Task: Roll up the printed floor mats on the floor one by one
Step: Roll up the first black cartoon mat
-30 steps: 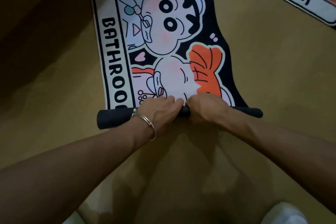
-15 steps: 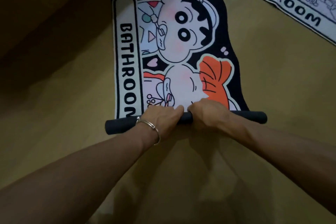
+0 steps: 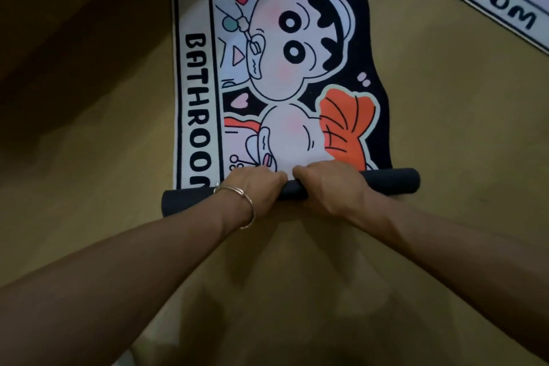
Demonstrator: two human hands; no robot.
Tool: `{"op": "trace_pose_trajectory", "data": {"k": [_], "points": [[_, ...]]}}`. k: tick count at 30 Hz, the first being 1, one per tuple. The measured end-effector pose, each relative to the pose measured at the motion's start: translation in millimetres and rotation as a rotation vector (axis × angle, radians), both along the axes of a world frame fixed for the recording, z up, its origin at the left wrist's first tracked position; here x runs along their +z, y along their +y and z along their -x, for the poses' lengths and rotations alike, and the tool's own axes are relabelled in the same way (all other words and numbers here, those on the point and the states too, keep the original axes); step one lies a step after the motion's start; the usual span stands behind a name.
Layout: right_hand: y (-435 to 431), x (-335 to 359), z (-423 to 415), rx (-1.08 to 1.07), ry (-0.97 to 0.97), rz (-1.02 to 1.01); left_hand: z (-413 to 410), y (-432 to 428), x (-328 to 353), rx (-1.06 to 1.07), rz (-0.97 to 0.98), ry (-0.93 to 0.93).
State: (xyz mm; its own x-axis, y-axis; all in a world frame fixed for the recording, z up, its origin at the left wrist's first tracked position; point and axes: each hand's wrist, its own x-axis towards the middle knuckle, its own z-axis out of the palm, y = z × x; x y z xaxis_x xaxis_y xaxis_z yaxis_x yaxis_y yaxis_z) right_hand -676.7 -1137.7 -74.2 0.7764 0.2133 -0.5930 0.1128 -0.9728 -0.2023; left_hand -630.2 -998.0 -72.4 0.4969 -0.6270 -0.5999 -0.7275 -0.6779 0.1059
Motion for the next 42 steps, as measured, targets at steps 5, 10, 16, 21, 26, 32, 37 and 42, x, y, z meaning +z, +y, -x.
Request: {"op": "trace_pose_trajectory", "data": {"k": [5,10,16,21,26,32,37,42], "points": [[-5,-1,2,-0.088,0.109,-0.023,5,-3,0,-0.109,0.091,-0.072],[3,-1,-3,-0.11,0.169,-0.06,4,5,-7,-0.097,0.044,-0.056],[2,-3,0,-0.106,0.166,-0.038,10,1,-3,-0.063,0.063,-0.104],[3,0,-5,-0.093,0.188,-0.07,7,3,-8,0.021,0.032,-0.011],[-1,-2,4,-0.104,0.075,-0.038,2,0,-3,-0.003,0.105,-0.002],[-1,1,2,-0.147,0.076,-0.049,4,-1,-6,-0.035,0.087,-0.035],[-1,2,-1,-0.201,0.129,-0.04,1,-2,-4,-0.103,0.125,-0.114],[3,-3,-2,-0.184,0.106,-0.058,-4,0,-6,-0.034,0.066,-0.01]]}}
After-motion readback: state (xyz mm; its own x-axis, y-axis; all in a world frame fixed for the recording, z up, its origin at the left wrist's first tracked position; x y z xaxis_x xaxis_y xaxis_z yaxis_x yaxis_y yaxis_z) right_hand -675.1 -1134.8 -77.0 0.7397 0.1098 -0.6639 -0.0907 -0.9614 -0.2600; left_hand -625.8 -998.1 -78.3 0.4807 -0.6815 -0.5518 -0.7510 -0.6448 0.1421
